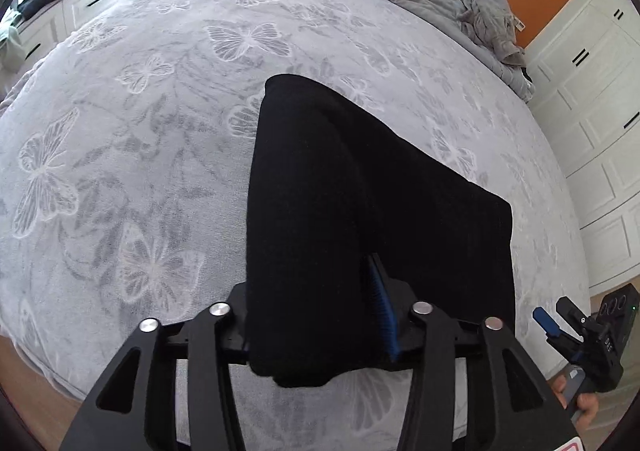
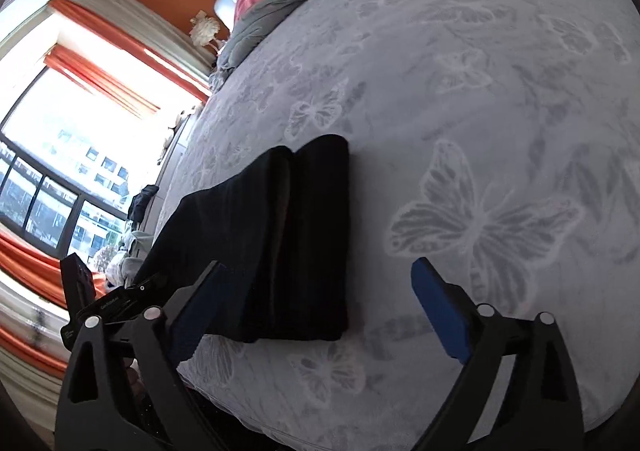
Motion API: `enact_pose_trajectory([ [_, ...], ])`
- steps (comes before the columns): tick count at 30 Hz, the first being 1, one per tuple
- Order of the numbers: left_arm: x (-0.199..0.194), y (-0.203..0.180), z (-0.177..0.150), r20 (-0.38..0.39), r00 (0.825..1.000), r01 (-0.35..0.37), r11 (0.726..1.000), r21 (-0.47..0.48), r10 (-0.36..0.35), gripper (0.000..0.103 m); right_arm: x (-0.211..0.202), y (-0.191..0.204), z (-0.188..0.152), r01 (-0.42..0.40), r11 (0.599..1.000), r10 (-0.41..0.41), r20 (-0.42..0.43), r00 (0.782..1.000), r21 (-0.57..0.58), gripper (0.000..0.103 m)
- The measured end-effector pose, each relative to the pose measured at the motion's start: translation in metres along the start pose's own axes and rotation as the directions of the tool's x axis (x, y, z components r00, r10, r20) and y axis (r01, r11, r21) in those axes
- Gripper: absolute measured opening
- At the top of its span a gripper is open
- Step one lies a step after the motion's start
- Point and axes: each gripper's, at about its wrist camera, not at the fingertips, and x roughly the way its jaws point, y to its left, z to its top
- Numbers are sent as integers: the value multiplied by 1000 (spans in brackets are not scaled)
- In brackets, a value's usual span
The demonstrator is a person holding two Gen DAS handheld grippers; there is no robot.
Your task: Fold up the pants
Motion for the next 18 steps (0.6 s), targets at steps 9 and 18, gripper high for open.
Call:
enact_pose_trajectory([
  [9, -36, 16, -7, 181, 983, -9, 996, -91, 25, 68, 66, 69, -28, 54, 964, -96, -153, 984, -260, 39],
  [18, -65, 19, 6, 188, 982, 47, 989, -140, -20, 79, -1, 121, 12, 49, 930, -47, 14, 999, -363, 17],
])
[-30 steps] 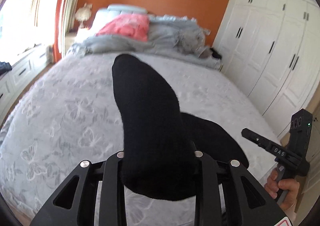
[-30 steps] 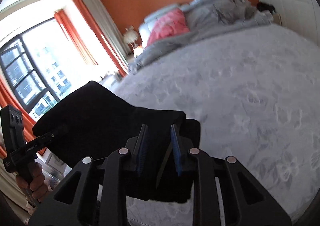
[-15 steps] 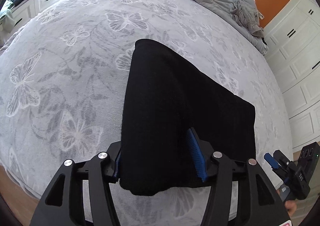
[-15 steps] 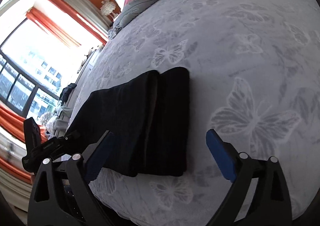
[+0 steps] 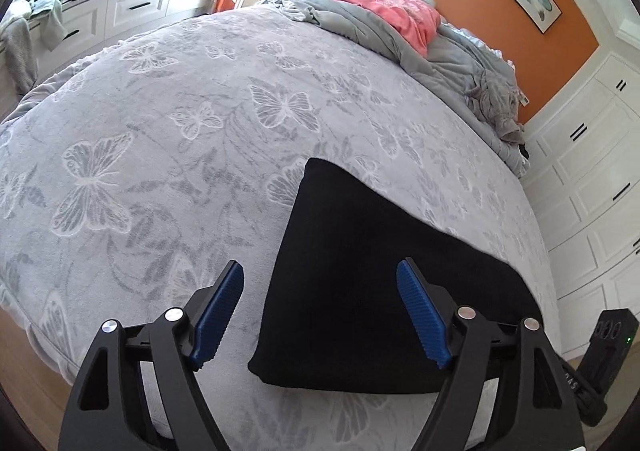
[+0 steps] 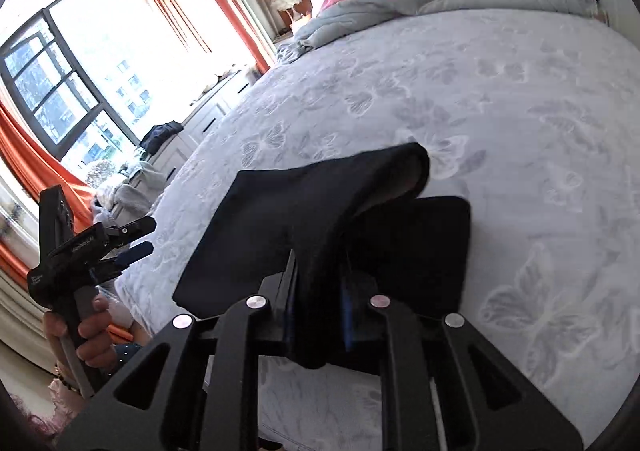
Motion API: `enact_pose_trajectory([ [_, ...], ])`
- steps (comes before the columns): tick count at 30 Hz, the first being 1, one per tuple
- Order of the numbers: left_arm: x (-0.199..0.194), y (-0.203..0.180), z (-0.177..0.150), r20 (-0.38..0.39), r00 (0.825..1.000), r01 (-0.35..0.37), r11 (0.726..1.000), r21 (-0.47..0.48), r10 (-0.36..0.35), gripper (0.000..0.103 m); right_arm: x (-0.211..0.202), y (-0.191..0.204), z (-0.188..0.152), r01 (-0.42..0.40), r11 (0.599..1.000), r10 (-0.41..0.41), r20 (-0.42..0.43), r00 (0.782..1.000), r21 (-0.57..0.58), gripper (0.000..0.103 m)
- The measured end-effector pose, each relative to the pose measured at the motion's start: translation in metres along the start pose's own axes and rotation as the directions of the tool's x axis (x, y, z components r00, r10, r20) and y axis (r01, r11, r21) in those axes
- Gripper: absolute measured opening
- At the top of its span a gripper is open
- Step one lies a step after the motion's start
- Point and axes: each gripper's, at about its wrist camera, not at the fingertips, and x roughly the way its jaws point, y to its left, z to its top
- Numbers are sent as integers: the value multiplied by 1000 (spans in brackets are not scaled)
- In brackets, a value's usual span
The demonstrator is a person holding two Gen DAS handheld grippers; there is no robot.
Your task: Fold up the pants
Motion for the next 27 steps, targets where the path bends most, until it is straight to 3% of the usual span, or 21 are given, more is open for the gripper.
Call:
enact_pose_trajectory([
  [1, 4, -2, -3, -15, 1000, -7, 1000, 7, 7, 79, 2, -9, -4, 62, 998, -62, -10, 998, 1, 18],
  [3, 21, -6, -11, -56, 998, -31, 999, 32, 33, 81, 31, -38, -23, 159, 987, -156, -116, 981, 21, 22],
  [4, 34, -8, -16, -91, 995, -46, 998, 39, 49, 81, 52, -52, -36, 186, 982, -177, -186, 966, 31, 34],
  [5, 46, -7, -21, -122, 991, -53, 998, 37, 57, 81, 58, -63, -46, 179, 981, -164, -172, 971, 73, 36],
  [6, 57, -6, -25, -149, 986, -66, 997, 31, 70, 81, 51, -69, -49, 158, 978, -141, -128, 982, 135, 46],
  [8, 72, -3, -34, -177, 979, -98, 995, 30, 102, 81, 42, -73, -46, 131, 972, -110, -117, 987, 193, 49],
  [10, 81, 2, -39, -203, 976, -77, 997, 16, 78, 83, 36, -73, -44, 121, 970, -107, -76, 991, 212, 80],
  [12, 91, 10, -43, -227, 973, -49, 998, -27, 42, 87, 46, -78, -48, 82, 963, -58, -102, 993, 255, 87],
  [13, 97, 15, -46, -239, 971, -32, 998, -55, 18, 88, 57, -81, -51, 52, 958, -16, -131, 991, 282, 85],
  [15, 105, 18, -47, -255, 967, 1, 996, -88, -23, 84, 78, -86, -62, -27, 940, 83, -149, 985, 341, 62],
  [16, 104, 13, -45, -251, 967, 30, 998, -58, -43, 60, 81, -85, -63, -31, 935, 84, -135, 987, 353, 43],
  [17, 104, 8, -44, -269, 960, 74, 997, -29, -79, 50, 78, -83, -60, -59, 931, 110, -122, 986, 360, 37],
  [19, 92, 3, -44, -261, 962, 78, 997, -22, -81, 36, 58, -79, -51, -105, 923, 143, -77, 987, 370, 32],
  [21, 70, -4, -46, -257, 959, 116, 993, -12, -115, 31, 29, -68, -41, -155, 926, 176, -32, 984, 344, 31],
  [24, 41, -13, -61, -298, 936, 189, 982, -20, -186, 30, -10, -55, -47, -143, 953, 156, -27, 987, 268, 32],
  [27, 35, -10, -89, -359, 914, 196, 980, -24, -191, 31, -21, -67, -80, -102, 949, 133, -84, 988, 299, 33],
])
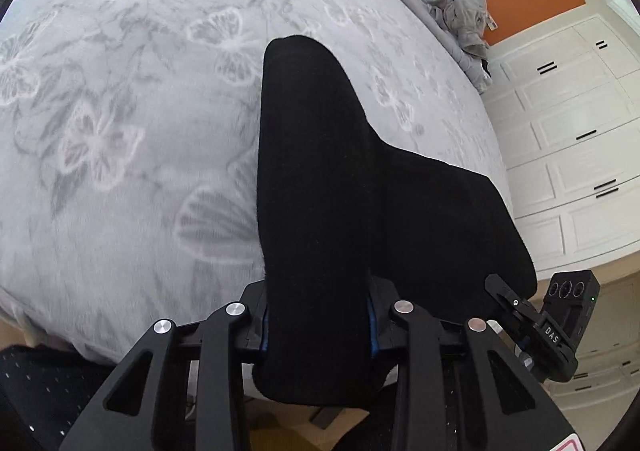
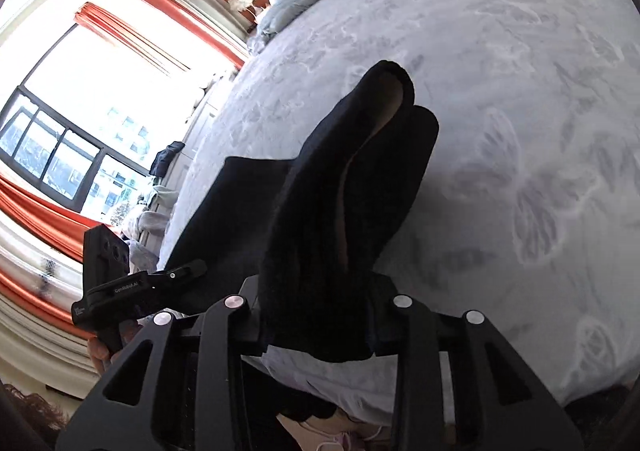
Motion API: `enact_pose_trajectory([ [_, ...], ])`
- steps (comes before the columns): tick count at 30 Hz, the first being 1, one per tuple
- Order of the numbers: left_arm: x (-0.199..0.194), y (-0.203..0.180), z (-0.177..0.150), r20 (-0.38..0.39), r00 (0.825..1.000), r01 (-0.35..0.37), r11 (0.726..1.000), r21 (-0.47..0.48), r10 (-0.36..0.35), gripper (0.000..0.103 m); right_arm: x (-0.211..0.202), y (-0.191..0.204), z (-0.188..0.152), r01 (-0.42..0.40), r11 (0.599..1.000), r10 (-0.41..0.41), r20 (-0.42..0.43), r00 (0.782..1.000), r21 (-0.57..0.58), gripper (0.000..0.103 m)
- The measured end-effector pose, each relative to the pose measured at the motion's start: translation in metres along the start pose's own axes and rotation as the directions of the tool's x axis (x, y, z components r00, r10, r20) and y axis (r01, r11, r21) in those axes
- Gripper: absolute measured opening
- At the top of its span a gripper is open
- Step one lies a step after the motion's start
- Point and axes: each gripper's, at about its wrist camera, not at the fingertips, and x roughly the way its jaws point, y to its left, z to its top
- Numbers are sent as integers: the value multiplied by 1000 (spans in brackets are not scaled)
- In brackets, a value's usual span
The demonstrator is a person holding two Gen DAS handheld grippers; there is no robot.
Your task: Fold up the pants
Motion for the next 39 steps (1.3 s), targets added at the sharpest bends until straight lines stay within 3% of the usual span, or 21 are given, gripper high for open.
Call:
enact_pose_trajectory([
  [2, 15, 4, -14, -16, 998, -65, 998, 13, 65, 42, 13, -21, -22, 50, 997, -47, -46, 998, 52, 37],
  [4, 28, 7, -21, -8, 988, -154, 988, 18, 154, 61, 24, -39, -36, 50, 992, -44, -52, 998, 119, 49],
  [9, 43, 1, -22, 36, 979, -200, 980, 22, 199, 92, 30, -50, -38, -21, 983, 23, -7, 1000, 181, 63],
  [11, 50, -6, -22, 70, 968, -245, 968, 52, 241, 98, 33, -45, -39, -29, 988, 29, -1, 1000, 155, 70],
  [12, 53, -10, -22, 88, 964, -255, 965, 65, 249, 98, 35, -43, -39, -15, 991, 14, 7, 1000, 137, 69],
  [14, 56, -14, -23, 126, 958, -269, 958, 101, 256, 95, 36, -34, -42, 37, 995, -40, 27, 999, 88, 56],
  [15, 54, -15, -22, 128, 962, -254, 962, 103, 240, 81, 34, -29, -42, 51, 996, -54, 35, 998, 77, 43],
  [16, 48, -14, -20, 129, 964, -246, 965, 89, 234, 62, 30, -27, -42, 38, 996, -42, 47, 998, 84, 36],
  [18, 35, -20, -19, 131, 970, -219, 972, 88, 207, 39, 19, -13, -42, 37, 997, -42, 79, 996, 62, 34],
  [19, 23, -26, -20, 146, 970, -209, 973, 99, 193, 34, 11, -5, -43, 41, 998, -44, 100, 994, 39, 33],
  [22, -14, -49, -25, 196, 964, -207, 968, 140, 178, 31, -19, 27, -42, 13, 999, -7, 157, 988, -35, 33],
  [27, -75, -99, -36, 335, 922, -278, 935, 222, 194, 31, -71, 77, -41, -1, 989, 37, 234, 971, -150, 33],
  [32, -113, -147, -43, 438, 880, -328, 903, 278, 184, 31, -111, 109, -33, -8, 976, 80, 323, 943, -218, 33],
  [39, -162, -192, -27, 540, 835, -325, 887, 329, 106, 31, -152, 147, -3, -10, 952, 146, 426, 893, -306, 33],
])
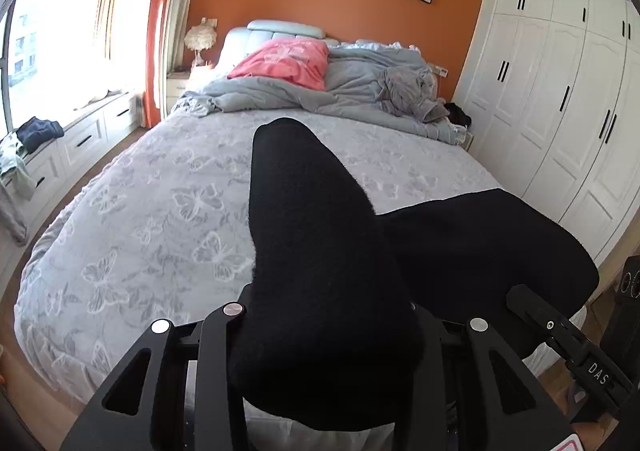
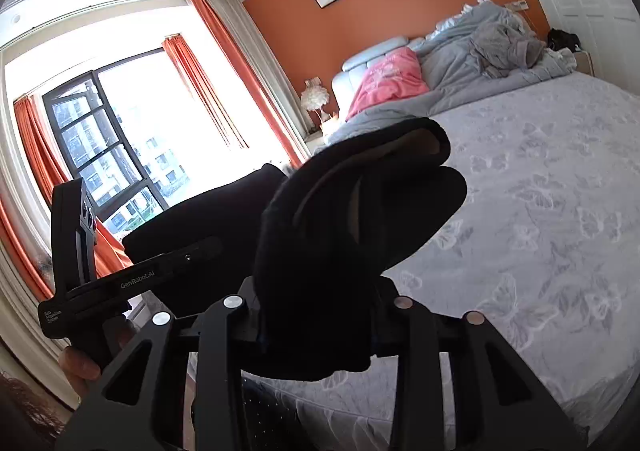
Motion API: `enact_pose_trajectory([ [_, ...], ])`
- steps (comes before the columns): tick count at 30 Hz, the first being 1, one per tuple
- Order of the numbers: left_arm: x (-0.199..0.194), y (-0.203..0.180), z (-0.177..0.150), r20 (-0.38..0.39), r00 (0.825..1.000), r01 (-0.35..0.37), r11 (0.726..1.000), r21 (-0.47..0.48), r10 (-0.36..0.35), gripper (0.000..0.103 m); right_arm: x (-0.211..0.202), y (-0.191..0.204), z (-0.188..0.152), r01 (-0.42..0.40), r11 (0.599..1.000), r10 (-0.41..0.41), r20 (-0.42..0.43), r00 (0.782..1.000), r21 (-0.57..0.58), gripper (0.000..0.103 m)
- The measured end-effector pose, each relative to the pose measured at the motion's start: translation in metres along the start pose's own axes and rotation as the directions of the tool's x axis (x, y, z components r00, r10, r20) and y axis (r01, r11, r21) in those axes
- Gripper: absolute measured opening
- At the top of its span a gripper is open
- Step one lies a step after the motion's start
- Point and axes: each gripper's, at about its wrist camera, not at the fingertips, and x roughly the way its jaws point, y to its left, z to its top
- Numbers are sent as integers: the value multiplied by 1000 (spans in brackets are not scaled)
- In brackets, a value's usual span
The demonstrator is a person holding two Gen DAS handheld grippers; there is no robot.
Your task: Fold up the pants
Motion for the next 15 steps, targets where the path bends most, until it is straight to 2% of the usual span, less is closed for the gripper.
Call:
enact_pose_trajectory([
  [6, 0, -14, 48, 85, 996, 17, 999, 40, -20, 32, 15, -13, 43, -40, 999, 41, 82, 996, -21, 33],
  [11, 30, -15, 95, 129, 991, 33, 998, 62, -40, 32, 48, -35, 85, -61, 997, 67, 140, 988, -46, 33],
  [15, 69, -11, 133, 175, 982, 60, 996, 68, -71, 32, 82, -59, 123, -79, 995, 90, 193, 977, -62, 34],
])
